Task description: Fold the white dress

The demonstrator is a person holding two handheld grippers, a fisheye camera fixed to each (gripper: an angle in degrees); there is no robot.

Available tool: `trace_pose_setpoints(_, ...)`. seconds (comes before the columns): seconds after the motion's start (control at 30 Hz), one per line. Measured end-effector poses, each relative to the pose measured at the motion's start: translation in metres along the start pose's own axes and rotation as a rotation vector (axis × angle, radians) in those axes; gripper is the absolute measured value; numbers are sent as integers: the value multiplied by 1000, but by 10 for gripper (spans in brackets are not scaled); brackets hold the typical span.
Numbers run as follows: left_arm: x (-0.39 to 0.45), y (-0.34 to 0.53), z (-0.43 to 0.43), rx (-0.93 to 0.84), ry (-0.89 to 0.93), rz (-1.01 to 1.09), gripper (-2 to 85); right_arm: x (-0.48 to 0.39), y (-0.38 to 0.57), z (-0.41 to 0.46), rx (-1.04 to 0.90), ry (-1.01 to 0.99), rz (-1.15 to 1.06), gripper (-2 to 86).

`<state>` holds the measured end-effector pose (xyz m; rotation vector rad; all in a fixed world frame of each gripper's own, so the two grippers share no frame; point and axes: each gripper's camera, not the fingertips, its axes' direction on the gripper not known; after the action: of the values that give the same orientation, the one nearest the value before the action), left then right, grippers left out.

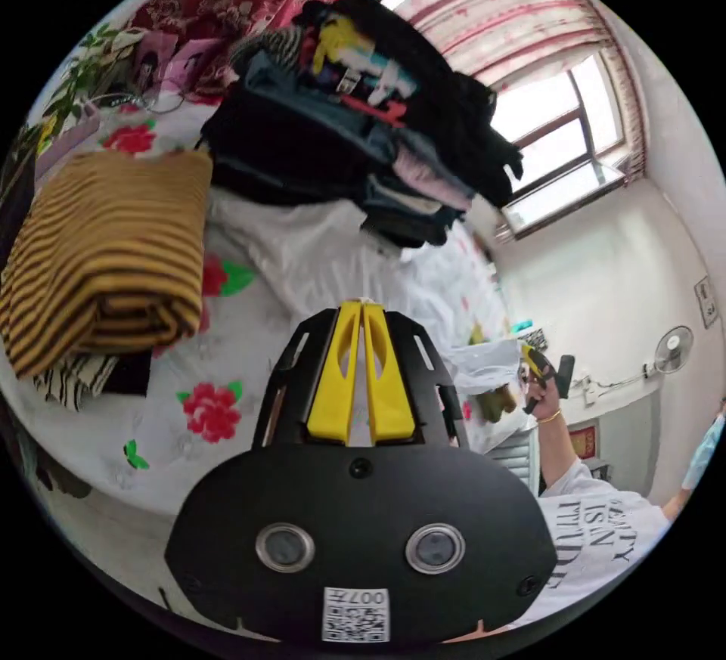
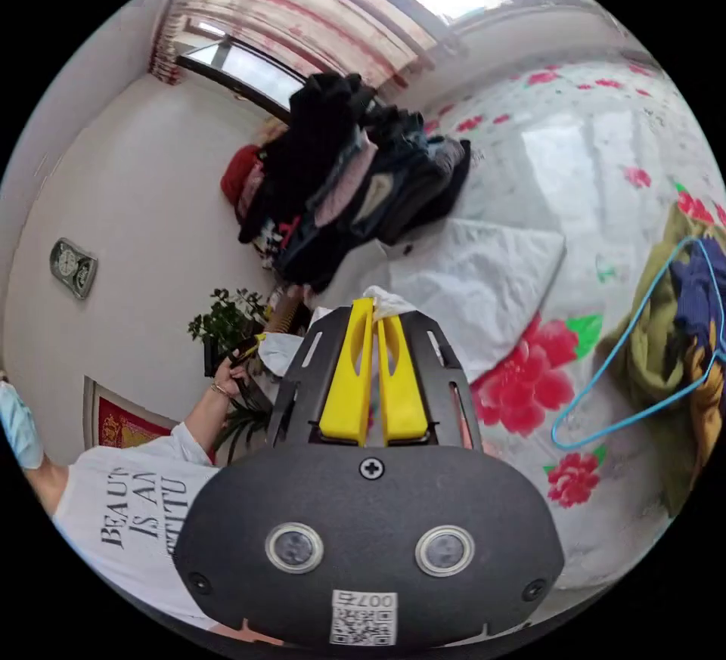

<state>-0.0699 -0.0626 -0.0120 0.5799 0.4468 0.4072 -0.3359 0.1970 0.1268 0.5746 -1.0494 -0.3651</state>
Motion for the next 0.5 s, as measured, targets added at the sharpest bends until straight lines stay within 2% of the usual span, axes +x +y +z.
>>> trace_pose_setpoints(0.07, 31, -35, -44, 112, 76, 83, -10, -40, -31, -48, 166, -74, -100, -5)
trace_pose_setpoints(0.23, 103, -44, -146, 284, 123, 345, -10, -108, -13, -124, 315, -113, -379, -5)
trace_pose_setpoints(0.37, 111, 21, -184, 314, 106, 452, -10, -113, 61, -148, 286, -64, -524, -5)
trace_pose_setpoints(0.5, 72, 112, -165, 195, 25, 428, -10, -77, 128, -133, 156, 13, -427, -5)
